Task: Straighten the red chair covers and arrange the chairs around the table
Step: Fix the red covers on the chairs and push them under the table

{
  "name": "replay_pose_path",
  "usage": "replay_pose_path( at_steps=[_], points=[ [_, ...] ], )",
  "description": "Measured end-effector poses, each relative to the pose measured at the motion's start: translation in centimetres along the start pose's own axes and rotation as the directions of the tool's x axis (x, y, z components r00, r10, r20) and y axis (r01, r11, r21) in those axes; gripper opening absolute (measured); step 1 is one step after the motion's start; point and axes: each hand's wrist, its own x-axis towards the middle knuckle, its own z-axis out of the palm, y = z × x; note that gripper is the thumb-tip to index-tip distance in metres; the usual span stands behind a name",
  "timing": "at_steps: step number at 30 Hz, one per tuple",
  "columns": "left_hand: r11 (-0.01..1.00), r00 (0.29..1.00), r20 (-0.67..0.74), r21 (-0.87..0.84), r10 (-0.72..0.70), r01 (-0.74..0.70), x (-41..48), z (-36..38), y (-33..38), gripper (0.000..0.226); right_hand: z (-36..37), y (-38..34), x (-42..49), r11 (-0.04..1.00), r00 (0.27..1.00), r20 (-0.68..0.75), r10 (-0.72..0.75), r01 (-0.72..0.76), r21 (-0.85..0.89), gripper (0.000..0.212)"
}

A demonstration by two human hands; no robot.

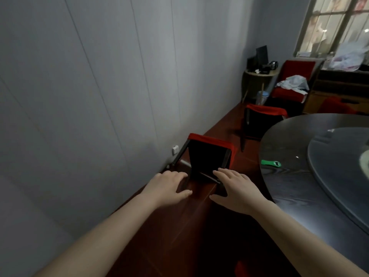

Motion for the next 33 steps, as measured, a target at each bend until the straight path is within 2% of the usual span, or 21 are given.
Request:
replay_pose_path(
  at_steps=[7, 11, 17, 22, 33],
  points=[
    [0.989, 0.993, -0.006, 0.087, -0.121, 0.121, 7.4, -4.6, -11.8, 0.067, 0.0, -1.1, 14.6, 0.996, 0.997, 0.003, -0.081, 0.081, 0.036, 0.085],
    [0.985, 0.985, -0.04, 0.021, -0.168, 0.169, 11.6, -5.2, -16.7, 0.067, -0.5, -0.3, 22.1, 0.995, 0.995, 0.011, -0.099, 0.099, 0.02, 0.084],
    [0.983, 0.983, 0.014, -0.034, -0.182, 0.182, 17.3, -3.8, -23.7, 0.067, 0.7, -1.1, 31.6, 0.994, 0.993, 0.061, -0.105, 0.105, 0.012, 0.084],
    [0.991, 0.991, 0.011, -0.021, -0.131, 0.131, 24.6, -3.8, -31.8, 0.068, 2.2, -1.8, 39.9, 0.999, 0.998, 0.054, -0.035, 0.035, 0.0, 0.084],
    [0.99, 0.99, 0.009, -0.002, 0.139, -0.139, 41.4, -6.9, -46.4, 0.07, 3.4, -6.4, 54.4, 0.981, 0.982, -0.025, 0.189, -0.188, 0.041, 0.087]
  ],
)
